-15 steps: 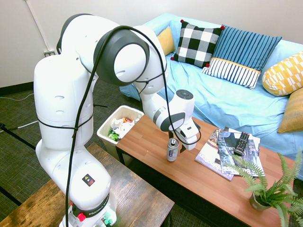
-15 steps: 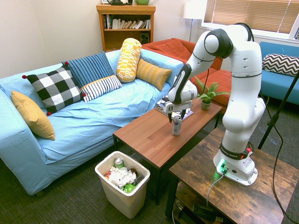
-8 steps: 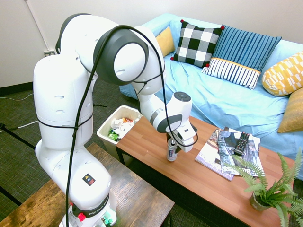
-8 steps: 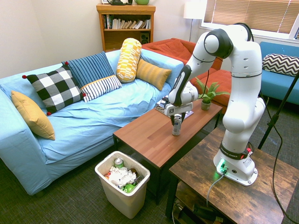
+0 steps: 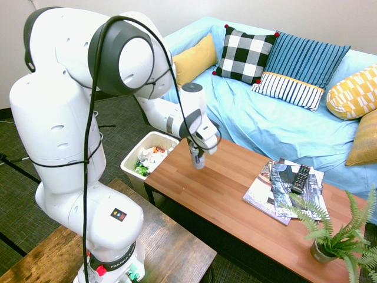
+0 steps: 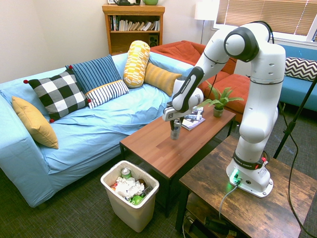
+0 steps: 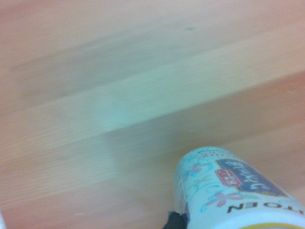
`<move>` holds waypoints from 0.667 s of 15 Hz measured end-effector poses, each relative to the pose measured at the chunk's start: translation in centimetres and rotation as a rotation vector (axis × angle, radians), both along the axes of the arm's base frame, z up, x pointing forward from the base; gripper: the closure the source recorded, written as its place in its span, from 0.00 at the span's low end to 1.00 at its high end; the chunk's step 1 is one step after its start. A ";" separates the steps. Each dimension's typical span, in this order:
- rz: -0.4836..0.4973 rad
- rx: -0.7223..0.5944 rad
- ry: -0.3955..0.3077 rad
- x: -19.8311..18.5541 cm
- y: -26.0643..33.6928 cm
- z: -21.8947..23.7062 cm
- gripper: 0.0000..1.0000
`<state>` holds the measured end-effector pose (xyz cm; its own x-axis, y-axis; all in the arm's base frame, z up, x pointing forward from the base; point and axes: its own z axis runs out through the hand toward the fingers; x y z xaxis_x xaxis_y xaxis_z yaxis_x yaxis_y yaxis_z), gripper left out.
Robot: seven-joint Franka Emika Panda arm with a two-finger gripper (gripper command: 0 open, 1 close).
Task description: Throw the can in the trash bin
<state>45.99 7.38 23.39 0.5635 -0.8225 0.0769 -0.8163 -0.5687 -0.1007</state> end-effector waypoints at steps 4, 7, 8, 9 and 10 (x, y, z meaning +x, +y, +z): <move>0.114 -0.042 -0.020 2.1 13.2 0.2 1.00; 0.179 -0.056 -0.005 3.1 20.7 -3.5 1.00; 0.200 -0.057 0.000 3.2 22.8 -4.7 1.00; 0.221 -0.059 0.004 3.3 24.8 -5.8 1.00; 0.238 -0.063 0.008 3.3 26.6 -6.8 1.00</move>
